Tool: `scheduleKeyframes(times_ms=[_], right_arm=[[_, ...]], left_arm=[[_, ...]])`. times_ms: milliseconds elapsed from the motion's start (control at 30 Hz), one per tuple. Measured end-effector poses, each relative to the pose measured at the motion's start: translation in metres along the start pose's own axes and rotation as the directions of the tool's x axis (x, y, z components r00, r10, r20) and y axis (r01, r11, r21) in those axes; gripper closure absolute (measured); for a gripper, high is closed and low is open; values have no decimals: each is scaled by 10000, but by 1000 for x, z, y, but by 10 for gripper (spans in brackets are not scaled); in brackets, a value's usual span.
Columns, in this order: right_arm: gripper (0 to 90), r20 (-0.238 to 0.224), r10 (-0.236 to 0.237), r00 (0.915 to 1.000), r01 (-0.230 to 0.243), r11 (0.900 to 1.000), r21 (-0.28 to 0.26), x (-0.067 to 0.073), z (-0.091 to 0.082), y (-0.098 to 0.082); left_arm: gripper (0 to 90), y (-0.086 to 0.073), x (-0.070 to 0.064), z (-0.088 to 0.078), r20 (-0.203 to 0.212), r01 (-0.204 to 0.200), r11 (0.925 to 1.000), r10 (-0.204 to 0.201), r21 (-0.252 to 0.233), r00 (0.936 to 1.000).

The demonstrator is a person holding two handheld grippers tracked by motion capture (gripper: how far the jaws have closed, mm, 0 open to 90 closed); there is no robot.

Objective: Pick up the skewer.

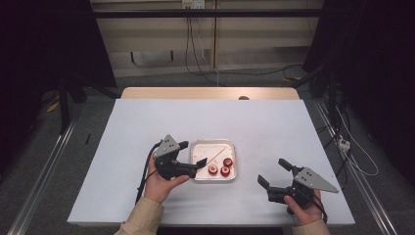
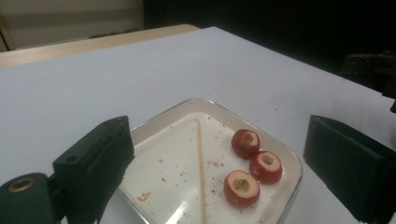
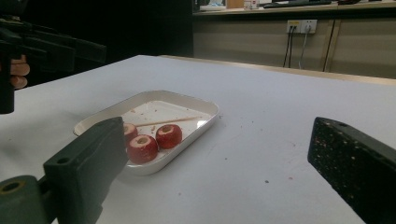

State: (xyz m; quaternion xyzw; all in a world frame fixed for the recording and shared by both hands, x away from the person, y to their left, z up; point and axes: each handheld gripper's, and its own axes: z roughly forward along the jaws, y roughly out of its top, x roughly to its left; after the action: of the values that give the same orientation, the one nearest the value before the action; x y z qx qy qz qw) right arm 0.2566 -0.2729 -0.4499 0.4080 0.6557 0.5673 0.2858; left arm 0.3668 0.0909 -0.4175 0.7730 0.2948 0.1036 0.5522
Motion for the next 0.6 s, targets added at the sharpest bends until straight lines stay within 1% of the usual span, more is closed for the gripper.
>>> scheduleKeyframes(times_ms=[33, 67, 100, 133, 167, 200, 267, 300, 333, 367, 400, 433, 467, 500, 533, 567, 600], right_arm=[[39, -11, 11, 10000, -11, 10000, -4, 0, 0, 0], [39, -13, 12, 10000, -12, 10000, -10, 0, 0, 0], [39, -13, 12, 10000, -12, 10000, -10, 0, 0, 0], [39, -4, 0, 10000, 0, 10000, 0, 0, 0, 0], [39, -30, 11, 10000, -11, 10000, -6, 0, 0, 0], [39, -30, 11, 10000, -11, 10000, -6, 0, 0, 0], [39, -30, 29, 10000, -29, 10000, -15, 0, 0, 0], [39, -39, 32, 10000, -33, 10000, -26, 0, 0, 0], [39, -50, -31, 10000, 31, 10000, -19, 0, 0, 0], [39, -50, -31, 10000, 31, 10000, -19, 0, 0, 0], [39, -56, -25, 10000, 25, 10000, -25, 0, 0, 0], [39, -32, 28, 10000, -28, 10000, -45, 0, 0, 1], [39, -32, 28, 10000, -28, 10000, -45, 0, 0, 1], [39, -59, 10, 10000, -11, 10000, -60, 0, 0, 1], [39, -61, 25, 10000, -25, 10000, -58, 0, 0, 1], [39, -62, 30, 10000, -30, 10000, -75, 0, 0, 1], [39, -61, 3, 10000, -4, 10000, -83, 0, -1, 1]], left_arm=[[122, 1, 0, 3, -73, -11, 9998, 12, 177, 10000], [174, 2, -1, 5, -50, -11, 9994, 13, 335, 10000], [174, 3, -1, 8, -28, -48, 9989, 50, 464, 10000], [221, 4, -1, 10, -45, -159, 9980, 162, 616, 9999], [277, 5, -1, 13, -81, -270, 9960, 278, 858, 9996], [277, 6, -1, 16, -46, -378, 9933, 385, 1094, 9992], [371, 8, -1, 22, 66, -616, 9855, 614, 1579, 9981], [421, 8, -2, 26, -15, -597, 9841, 608, 1675, 9981], [463, 9, -2, 28, -11, -607, 9807, 620, 1859, 9981], [463, 10, -2, 31, 39, -586, 9795, 589, 1929, 9983], [478, 11, -2, 34, -90, -693, 9738, 730, 2166, 9973], [524, 11, -2, 37, -114, -804, 9678, 856, 2385, 9963], [524, 11, -2, 40, -59, -831, 9628, 876, 2570, 9961], [526, 11, -2, 44, -117, -850, 9593, 915, 2693, 9957], [543, 12, -2, 47, -87, -923, 9519, 992, 2921, 9950], [556, 12, -2, 49, -167, -911, 9461, 1012, 3107, 9947], [560, 11, -1, 52, -298, -766, 9453, 906, 3170, 9954]])
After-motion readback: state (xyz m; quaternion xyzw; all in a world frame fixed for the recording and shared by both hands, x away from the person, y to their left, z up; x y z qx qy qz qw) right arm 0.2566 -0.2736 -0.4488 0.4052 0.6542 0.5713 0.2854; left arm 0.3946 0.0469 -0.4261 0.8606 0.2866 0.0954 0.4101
